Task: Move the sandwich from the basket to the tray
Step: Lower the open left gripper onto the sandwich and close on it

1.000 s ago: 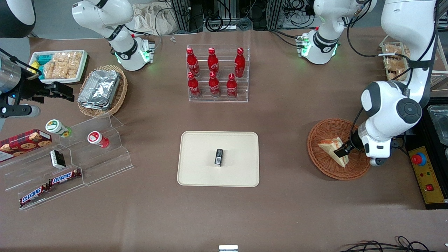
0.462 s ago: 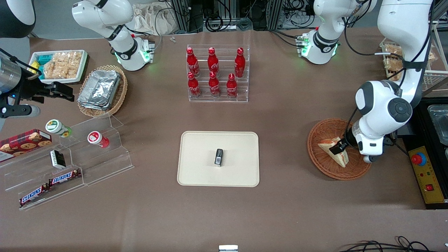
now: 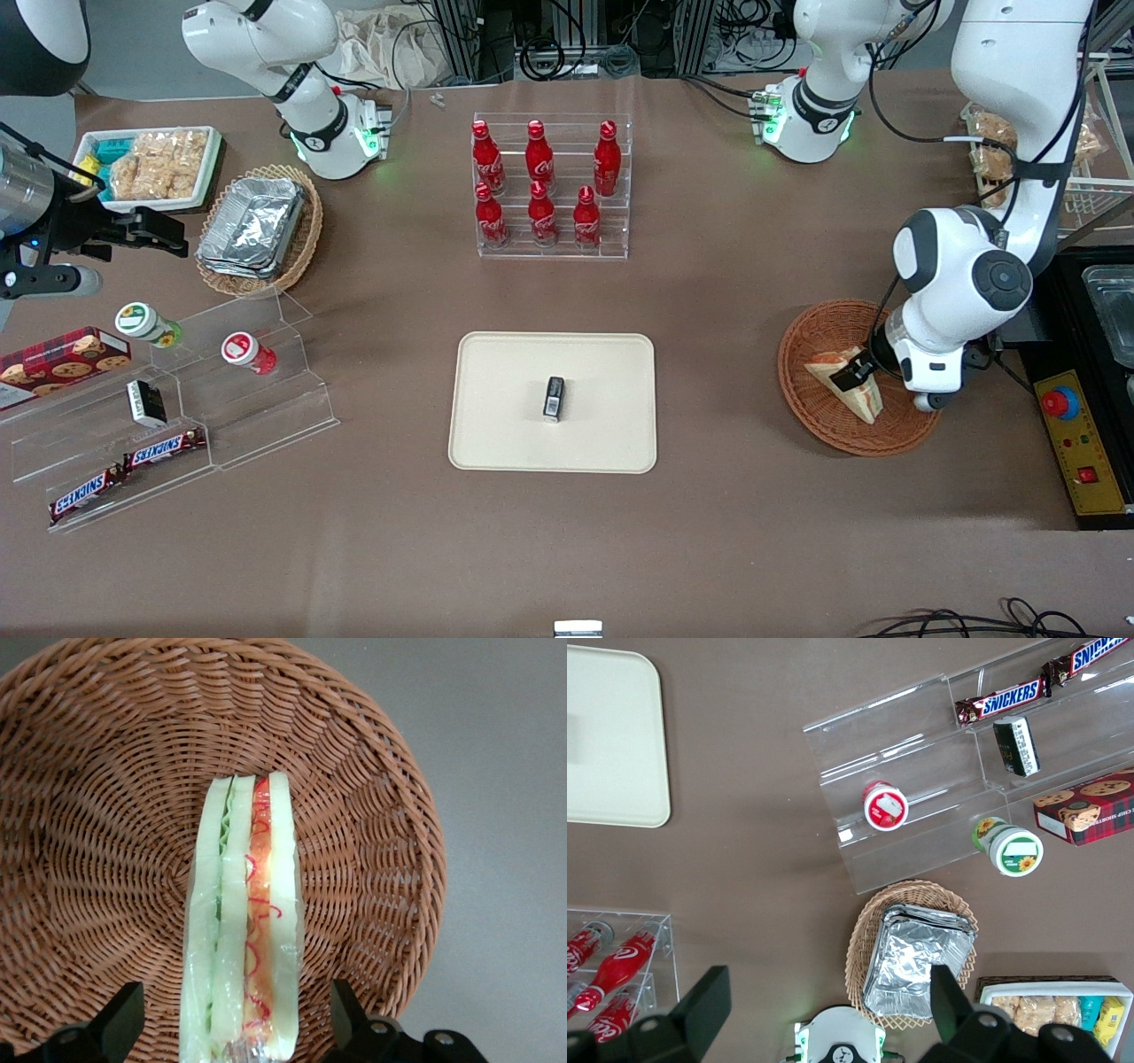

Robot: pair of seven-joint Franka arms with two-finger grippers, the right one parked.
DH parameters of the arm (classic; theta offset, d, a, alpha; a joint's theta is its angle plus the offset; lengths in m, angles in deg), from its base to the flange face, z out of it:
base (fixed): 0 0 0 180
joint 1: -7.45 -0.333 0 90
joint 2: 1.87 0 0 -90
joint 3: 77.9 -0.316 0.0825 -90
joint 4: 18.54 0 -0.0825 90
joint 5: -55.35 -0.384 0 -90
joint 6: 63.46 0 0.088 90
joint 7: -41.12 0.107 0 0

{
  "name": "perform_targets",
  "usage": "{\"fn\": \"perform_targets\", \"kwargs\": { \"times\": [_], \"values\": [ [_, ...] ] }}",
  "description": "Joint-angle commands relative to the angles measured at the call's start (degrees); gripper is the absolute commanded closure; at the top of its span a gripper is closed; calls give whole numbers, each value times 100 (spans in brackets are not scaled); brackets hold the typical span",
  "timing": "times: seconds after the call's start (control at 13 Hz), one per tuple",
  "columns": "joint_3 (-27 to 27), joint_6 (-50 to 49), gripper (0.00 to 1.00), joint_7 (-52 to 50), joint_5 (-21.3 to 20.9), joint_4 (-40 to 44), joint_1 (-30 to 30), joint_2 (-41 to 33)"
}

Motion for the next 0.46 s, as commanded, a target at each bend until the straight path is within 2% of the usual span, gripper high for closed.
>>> {"fn": "perform_targets", "kwargs": {
  "times": [0.0,0.08,0.38],
  "values": [
    [-22,217,28,-138,-4,-179,42,-81],
    [-22,217,41,-199,-12,-179,42,-81],
    [-13,156,73,-357,-65,-206,51,-142]
  ]
}}
